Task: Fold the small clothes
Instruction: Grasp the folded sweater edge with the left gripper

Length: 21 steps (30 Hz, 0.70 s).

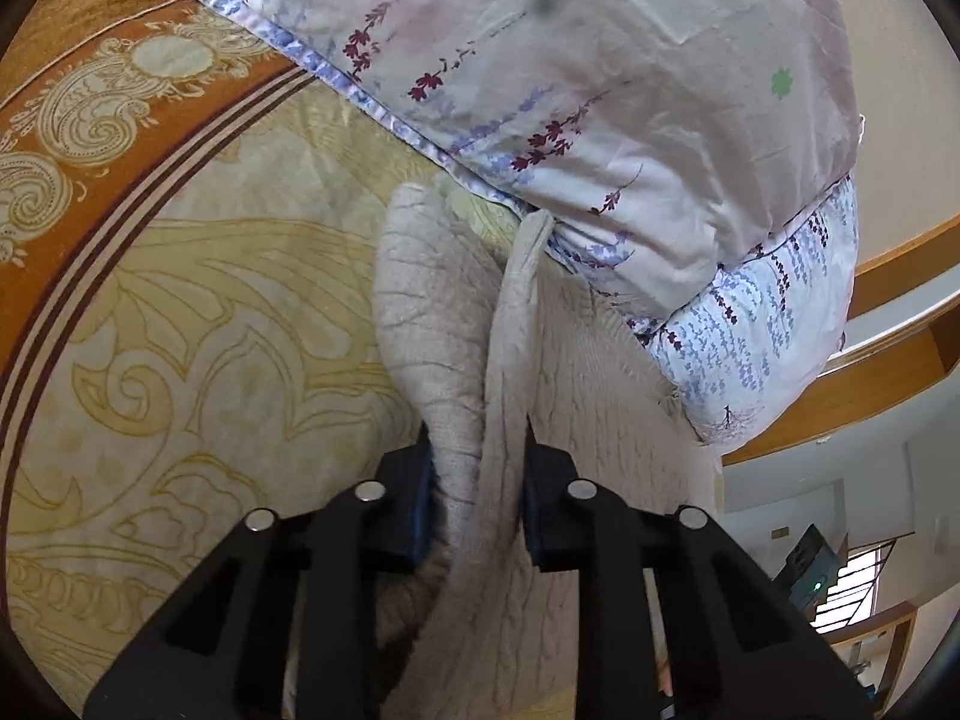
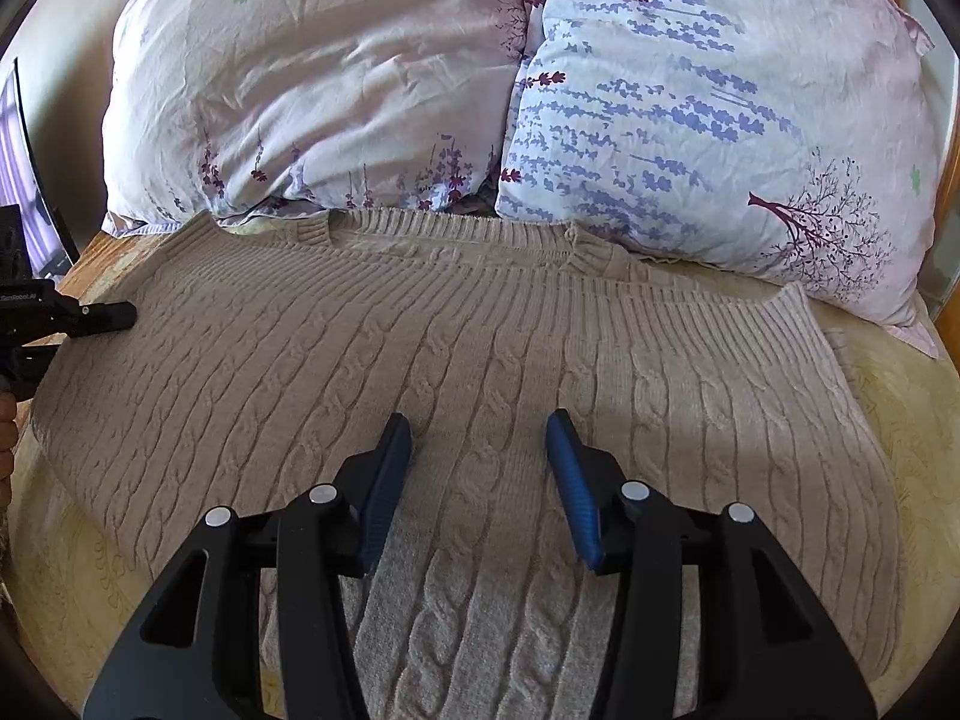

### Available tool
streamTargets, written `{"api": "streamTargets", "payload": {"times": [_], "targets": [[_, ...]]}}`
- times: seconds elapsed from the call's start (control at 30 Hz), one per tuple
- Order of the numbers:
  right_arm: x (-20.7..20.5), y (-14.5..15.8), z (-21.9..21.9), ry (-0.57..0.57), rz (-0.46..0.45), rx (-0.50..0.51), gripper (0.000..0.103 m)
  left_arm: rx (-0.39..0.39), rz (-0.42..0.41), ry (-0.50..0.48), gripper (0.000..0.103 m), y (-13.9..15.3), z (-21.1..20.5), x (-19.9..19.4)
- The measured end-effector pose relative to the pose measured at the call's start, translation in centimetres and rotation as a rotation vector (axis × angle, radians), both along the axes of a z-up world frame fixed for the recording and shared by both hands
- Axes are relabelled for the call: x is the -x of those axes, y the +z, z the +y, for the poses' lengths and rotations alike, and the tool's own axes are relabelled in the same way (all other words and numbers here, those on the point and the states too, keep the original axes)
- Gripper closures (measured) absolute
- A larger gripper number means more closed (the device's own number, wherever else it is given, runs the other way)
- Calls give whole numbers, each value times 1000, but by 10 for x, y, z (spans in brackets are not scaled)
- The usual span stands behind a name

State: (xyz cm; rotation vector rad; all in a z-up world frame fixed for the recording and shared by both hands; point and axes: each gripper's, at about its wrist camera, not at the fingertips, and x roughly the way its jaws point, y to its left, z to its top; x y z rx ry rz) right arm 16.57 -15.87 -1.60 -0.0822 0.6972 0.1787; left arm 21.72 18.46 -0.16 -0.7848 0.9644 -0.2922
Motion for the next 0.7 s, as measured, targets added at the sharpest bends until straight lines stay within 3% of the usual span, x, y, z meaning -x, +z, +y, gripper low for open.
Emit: {"api": "streamTargets", "payload": {"times": [0.13,0.4,0.6,0.7], "targets": [[0,0,0,-2,2,-4,53,55,-49,-8,86,18,-8,0],[-1,0,-2,9,7,-14,53,69,-179,-74,89,71,-65,-8],[13,10,-37,28,16,-206,53,82,-230,-174,90,92,-132,-15],[23,16,-64,25,2,-290,47,88,-234,-222,90,93,-166,-17]]}}
